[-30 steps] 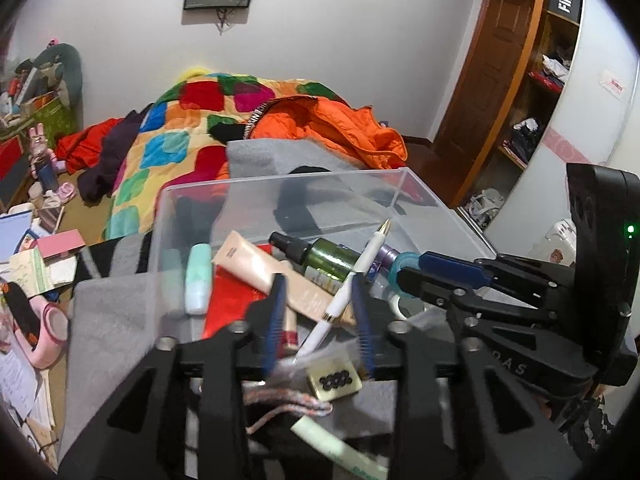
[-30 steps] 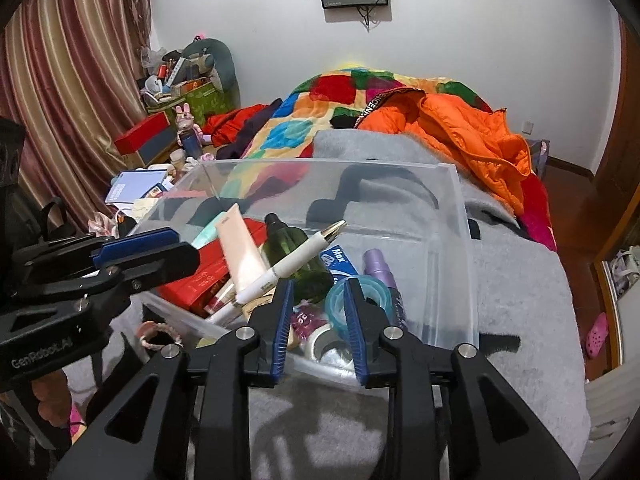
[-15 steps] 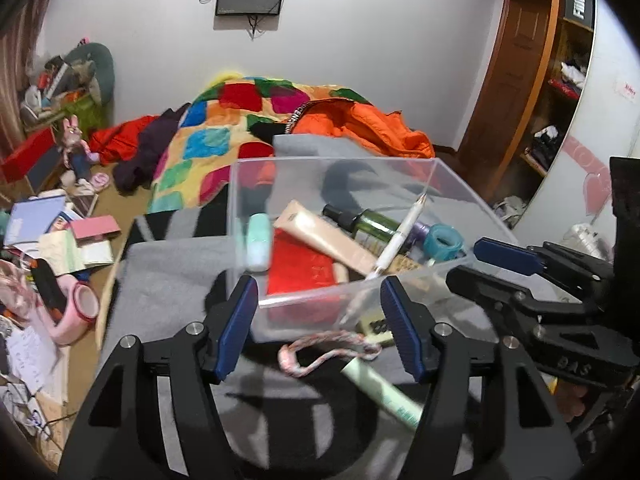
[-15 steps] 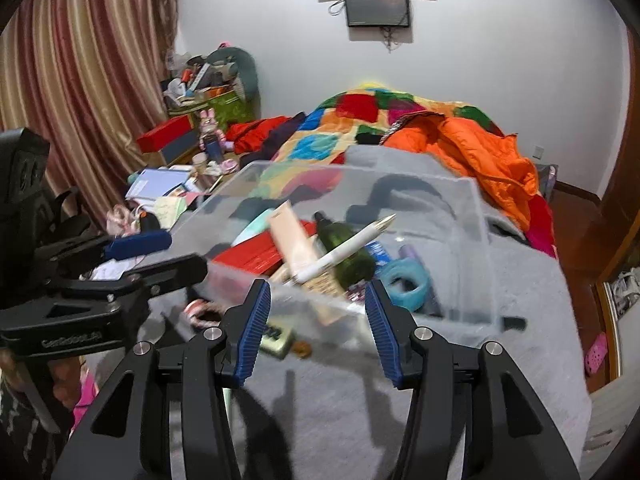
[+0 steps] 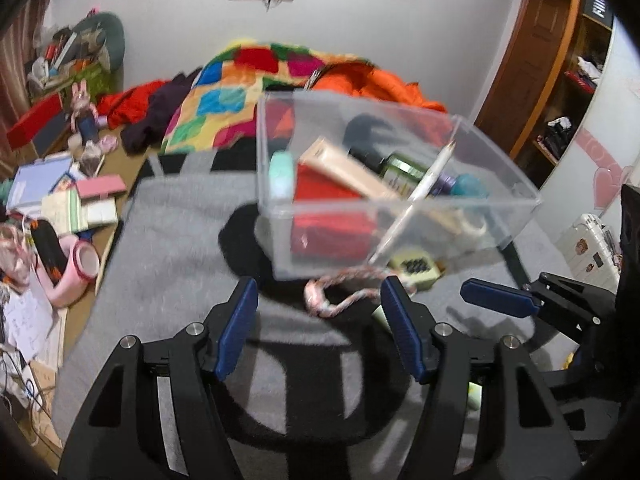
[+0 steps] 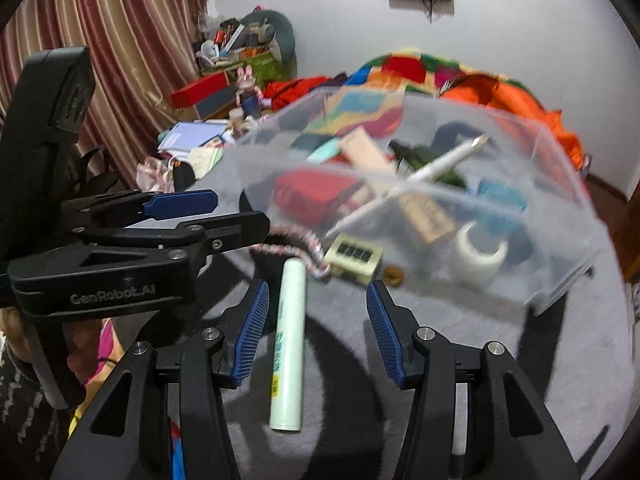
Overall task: Organize objects
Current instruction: 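Grasp the braided hair tie with the left gripper while the right grasps the mint-green highlighter, then carry the hair tie into the clear box with the left gripper while the right lifts the highlighter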
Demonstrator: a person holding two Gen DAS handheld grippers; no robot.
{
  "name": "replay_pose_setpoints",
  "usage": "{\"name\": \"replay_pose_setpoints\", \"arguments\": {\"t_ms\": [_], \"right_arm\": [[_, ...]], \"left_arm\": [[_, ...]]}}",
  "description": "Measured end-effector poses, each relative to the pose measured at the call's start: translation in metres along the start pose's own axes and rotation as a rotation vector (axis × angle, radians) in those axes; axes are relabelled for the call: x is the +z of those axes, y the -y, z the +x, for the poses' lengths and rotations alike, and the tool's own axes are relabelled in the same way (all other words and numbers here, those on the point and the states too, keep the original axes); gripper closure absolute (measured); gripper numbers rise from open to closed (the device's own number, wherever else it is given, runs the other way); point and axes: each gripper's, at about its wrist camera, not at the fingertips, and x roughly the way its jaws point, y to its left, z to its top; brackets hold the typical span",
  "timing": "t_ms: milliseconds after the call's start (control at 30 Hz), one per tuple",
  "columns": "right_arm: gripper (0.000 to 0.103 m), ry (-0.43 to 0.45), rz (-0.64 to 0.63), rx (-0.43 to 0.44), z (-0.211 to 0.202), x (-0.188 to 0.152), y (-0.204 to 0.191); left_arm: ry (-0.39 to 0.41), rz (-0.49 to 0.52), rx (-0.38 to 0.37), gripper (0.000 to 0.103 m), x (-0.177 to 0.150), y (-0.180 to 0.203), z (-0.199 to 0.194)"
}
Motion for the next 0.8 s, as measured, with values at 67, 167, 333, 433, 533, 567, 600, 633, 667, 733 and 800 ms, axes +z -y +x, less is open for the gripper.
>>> {"name": "replay_pose_setpoints", "arguments": {"t_ms": [67, 167, 333, 433, 533, 567, 600, 633, 667, 733, 800], "right_arm": [[0.056, -0.026, -0.001, 0.011, 0.008, -0.005, -0.002], [0.065, -0.044, -0.016, 0.021, 0.015, -0.01, -0.008], [0.088, -0.032, -0.041, -0.008, 0.017, -0.015, -0.013], [0.089, -0.029, -0.024, 0.009, 0.013, -0.017, -0.008], [0.089, -0.022, -0.014, 0.004, 0.007, -0.022, -0.005], [0.089, -0.02, -0.01, 0.004, 0.006, -0.022, -0.004], [0.089, -0.017, -0.003, 0.004, 0.003, -0.023, -0.003], [0.089, -0.013, 0.004, 0.005, 0.0, -0.024, -0.001], [0.089, -0.006, 0.011, 0.004, -0.003, -0.024, 0.001], [0.089, 0.007, 0.027, 0.001, -0.01, -0.024, 0.007], [0.089, 0.017, 0.043, -0.001, -0.014, -0.023, 0.011]], "left_arm": [[-0.021, -0.01, 0.003, 0.041, -0.004, -0.004, 0.007], [-0.047, -0.027, 0.006, 0.049, -0.006, -0.008, 0.019], [-0.04, -0.009, 0.015, 0.058, -0.004, -0.003, 0.025], [-0.029, 0.005, 0.031, 0.058, -0.003, 0.001, 0.028], [-0.019, 0.017, 0.042, 0.065, -0.003, 0.005, 0.03], [-0.022, 0.016, 0.038, 0.066, -0.004, 0.005, 0.031], [-0.016, 0.013, 0.04, 0.068, -0.004, 0.005, 0.031], [-0.016, 0.013, 0.034, 0.074, -0.004, 0.005, 0.03], [-0.017, 0.014, 0.022, 0.079, -0.004, 0.005, 0.029], [-0.023, 0.012, -0.002, 0.088, -0.003, 0.007, 0.029], [-0.019, 0.022, 0.007, 0.09, -0.004, 0.01, 0.027]]}}
